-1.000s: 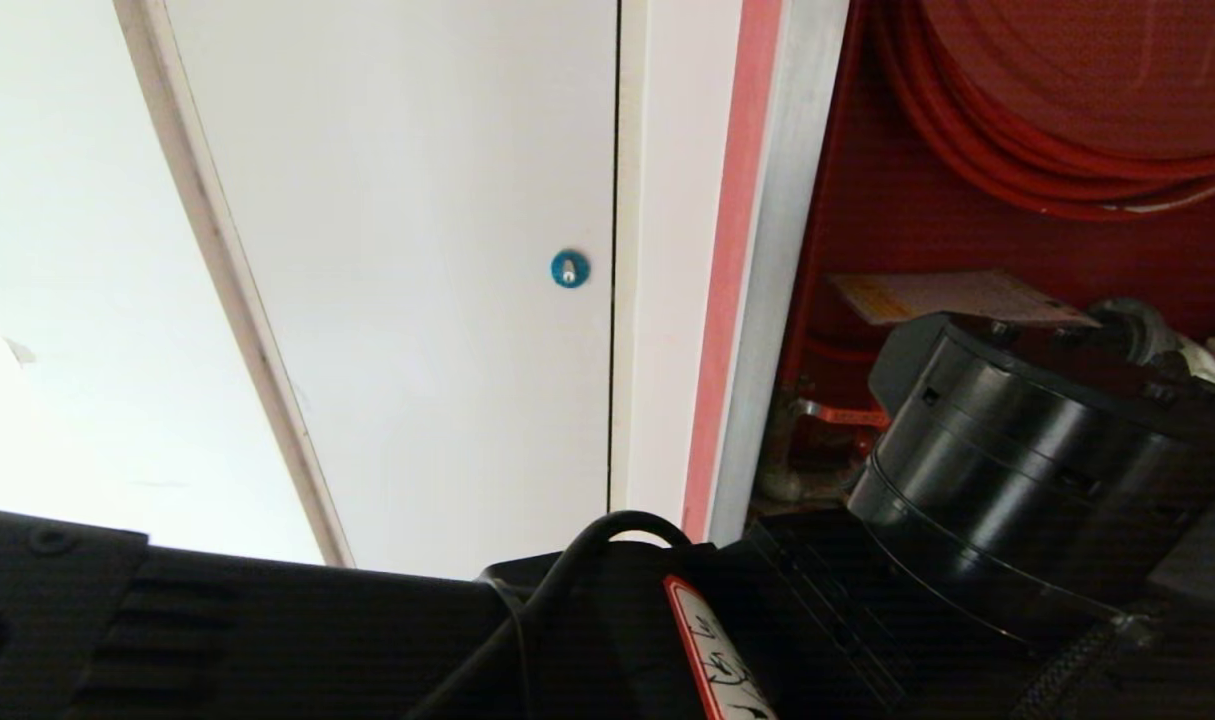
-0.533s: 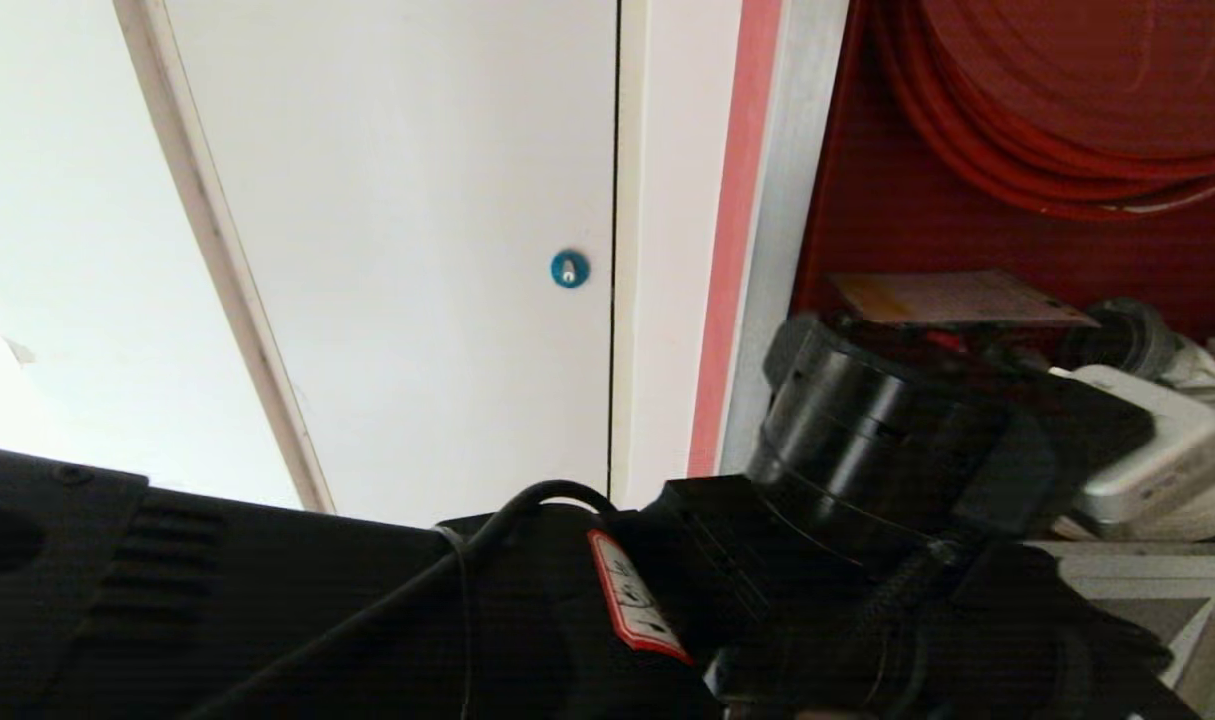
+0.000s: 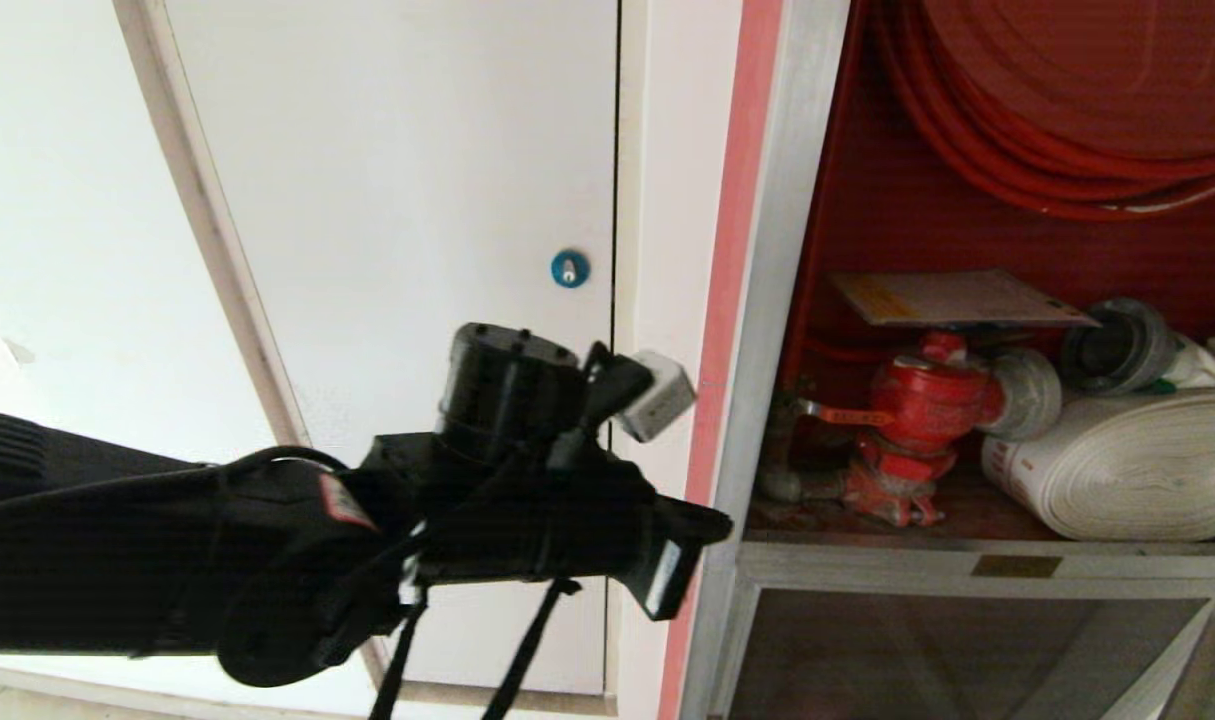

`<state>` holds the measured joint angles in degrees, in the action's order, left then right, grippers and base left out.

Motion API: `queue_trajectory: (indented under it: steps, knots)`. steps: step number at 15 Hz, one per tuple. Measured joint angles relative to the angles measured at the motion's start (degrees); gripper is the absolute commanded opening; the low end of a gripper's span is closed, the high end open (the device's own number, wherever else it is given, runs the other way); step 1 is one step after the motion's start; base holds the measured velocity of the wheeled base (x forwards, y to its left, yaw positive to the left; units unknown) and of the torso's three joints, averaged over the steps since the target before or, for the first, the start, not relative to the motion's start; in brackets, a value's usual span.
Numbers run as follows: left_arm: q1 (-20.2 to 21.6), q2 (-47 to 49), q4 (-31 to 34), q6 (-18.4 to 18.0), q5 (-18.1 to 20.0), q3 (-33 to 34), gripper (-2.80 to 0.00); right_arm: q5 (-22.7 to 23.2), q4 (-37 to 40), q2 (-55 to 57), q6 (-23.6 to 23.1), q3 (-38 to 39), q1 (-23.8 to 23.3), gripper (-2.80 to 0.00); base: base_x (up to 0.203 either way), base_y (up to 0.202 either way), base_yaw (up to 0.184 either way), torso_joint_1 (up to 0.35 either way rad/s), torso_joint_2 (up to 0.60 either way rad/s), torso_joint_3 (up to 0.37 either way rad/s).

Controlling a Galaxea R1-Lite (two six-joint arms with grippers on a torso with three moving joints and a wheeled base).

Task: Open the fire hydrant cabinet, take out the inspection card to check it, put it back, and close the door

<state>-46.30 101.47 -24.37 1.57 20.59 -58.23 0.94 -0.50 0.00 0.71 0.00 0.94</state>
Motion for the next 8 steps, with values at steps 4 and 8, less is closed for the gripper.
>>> queue_trajectory:
  steps: [4, 8]
  knots:
    - [11.0, -11.7, -3.4, 0.0, 0.0, 11.9, -2.8, 0.0, 0.0, 0.0, 0.0, 0.0, 0.0, -2.8, 0.0, 0.0, 0.0, 0.0, 0.0, 0.0]
    - [20.8, -26.7, -3.6, 0.1, 0.0, 21.3, -2.8, 0.0, 0.0, 0.0, 0.0, 0.0, 0.0, -2.8, 0.0, 0.0, 0.0, 0.0, 0.0, 0.0]
